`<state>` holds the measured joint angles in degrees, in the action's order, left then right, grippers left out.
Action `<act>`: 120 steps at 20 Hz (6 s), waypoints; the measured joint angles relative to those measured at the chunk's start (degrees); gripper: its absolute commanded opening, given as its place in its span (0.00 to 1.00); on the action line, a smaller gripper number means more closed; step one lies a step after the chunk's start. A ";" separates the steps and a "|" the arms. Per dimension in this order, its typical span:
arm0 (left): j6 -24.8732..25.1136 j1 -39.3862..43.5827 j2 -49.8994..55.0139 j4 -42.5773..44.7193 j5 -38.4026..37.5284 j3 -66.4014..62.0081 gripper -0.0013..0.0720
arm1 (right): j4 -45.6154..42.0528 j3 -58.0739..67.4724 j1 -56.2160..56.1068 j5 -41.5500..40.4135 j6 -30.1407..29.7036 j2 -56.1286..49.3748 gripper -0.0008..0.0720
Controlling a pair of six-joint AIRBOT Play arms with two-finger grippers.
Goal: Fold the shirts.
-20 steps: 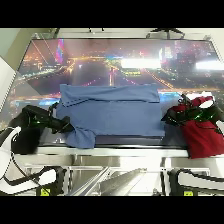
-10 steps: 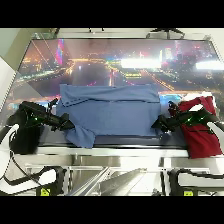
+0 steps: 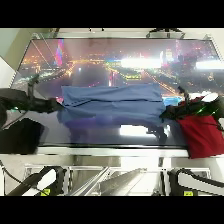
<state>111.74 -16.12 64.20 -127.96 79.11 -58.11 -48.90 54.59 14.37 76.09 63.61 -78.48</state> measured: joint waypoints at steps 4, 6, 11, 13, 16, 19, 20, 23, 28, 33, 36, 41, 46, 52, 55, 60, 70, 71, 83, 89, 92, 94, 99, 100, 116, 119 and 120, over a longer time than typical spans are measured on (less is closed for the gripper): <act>0.22 0.57 3.50 0.63 0.00 -10.25 0.03 | 5.40 5.95 -1.53 -2.58 -0.74 0.15 0.04; 0.42 1.84 7.80 0.85 -0.57 -15.34 0.03 | 7.58 8.46 -2.82 -6.25 -1.75 -1.66 0.04; 1.29 5.66 23.15 0.87 -2.36 -27.15 0.03 | 10.82 14.64 -5.51 -15.89 -4.50 -11.76 0.04; 1.46 6.71 29.70 0.90 -2.64 -31.23 0.03 | 12.04 17.22 -5.88 -18.36 -5.90 -16.74 0.05; 1.68 7.58 38.18 1.01 -2.69 -36.24 0.99 | 12.85 20.13 -5.99 -20.00 -7.10 -22.56 0.31; 1.29 7.67 44.41 1.03 -2.36 -41.51 0.96 | 11.37 23.21 -5.05 -20.46 -7.78 -25.05 0.58; 1.20 7.50 45.90 1.01 -2.32 -43.60 0.96 | 9.88 24.65 -4.42 -20.00 -7.76 -25.40 0.78; 0.09 6.49 48.43 0.98 -1.81 -49.81 0.96 | 4.66 27.96 -2.51 -18.93 -4.55 -26.01 0.86; -3.19 5.81 49.66 0.83 2.56 -57.00 0.96 | 1.60 29.57 -2.05 -17.68 -1.44 -28.63 0.81; -4.85 8.48 49.86 0.44 5.46 -55.84 0.96 | 6.54 29.97 -3.26 -14.91 -1.70 -31.89 0.16; -5.27 12.11 49.90 0.37 5.55 -53.33 0.55 | 8.07 30.08 -3.87 -13.11 -1.92 -32.79 0.04; -5.29 21.35 50.03 0.24 0.24 -48.98 0.04 | 13.05 35.78 -4.07 -5.73 -1.51 -29.03 0.04; -6.43 34.53 54.66 0.20 -7.17 -50.82 0.04 | 18.38 45.33 -4.09 4.11 3.93 -20.63 0.04; -8.33 44.41 63.04 0.20 -13.03 -60.06 0.03 | 20.11 49.27 -5.86 11.06 9.25 -15.63 0.04; -8.66 44.04 60.41 0.28 -9.60 -61.29 0.03 | 20.26 49.59 -8.02 11.93 10.19 -15.41 0.04; -6.21 34.97 41.51 0.31 0.26 -61.09 0.03 | 20.48 49.77 -15.80 8.26 10.34 -17.03 0.04; -3.85 5.01 -1.53 0.39 -0.66 -41.03 0.03 | 29.22 49.81 -48.50 -37.44 -2.34 -35.85 0.69; -3.69 3.34 -3.61 0.44 -0.66 -38.62 0.03 | 30.47 49.81 -50.84 -41.13 -3.78 -37.99 0.62; -2.16 -2.95 -11.61 0.39 -0.92 -22.36 0.03 | 25.31 49.88 -32.59 -18.08 1.31 -34.73 0.52; -1.99 -3.04 -11.72 0.37 -0.98 -21.77 0.03 | 6.67 48.68 -21.42 -7.58 15.67 -35.06 0.83; -1.99 -3.04 -11.72 0.37 -0.98 -21.70 0.03 | 3.56 48.43 -21.62 -6.40 17.97 -38.25 0.83; -1.99 -3.04 -11.72 0.37 -1.03 -21.70 0.03 | 2.97 48.33 -23.47 -6.16 18.47 -40.72 0.83; -2.01 -3.04 -11.72 0.35 -1.07 -21.70 0.03 | 7.02 48.74 -27.98 -8.87 15.56 -43.98 0.11; -2.01 -3.04 -11.72 0.37 -1.05 -21.70 0.03 | 7.87 49.20 -28.46 -9.05 14.36 -44.06 0.04; -2.19 -3.04 -9.60 0.39 3.21 -21.70 0.03 | -9.18 55.19 -5.68 -7.08 38.97 -11.98 0.04; -2.19 -3.04 -7.23 0.42 5.40 -21.70 0.03 | -18.53 55.10 2.58 0.96 45.75 -4.28 0.04; -2.16 -3.04 -6.51 0.39 5.81 -21.70 0.03 | -22.40 54.64 4.74 4.31 47.30 -1.92 0.04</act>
<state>109.58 -19.16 57.69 -127.57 84.93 -79.81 -71.31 109.23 19.11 80.40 110.91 -80.40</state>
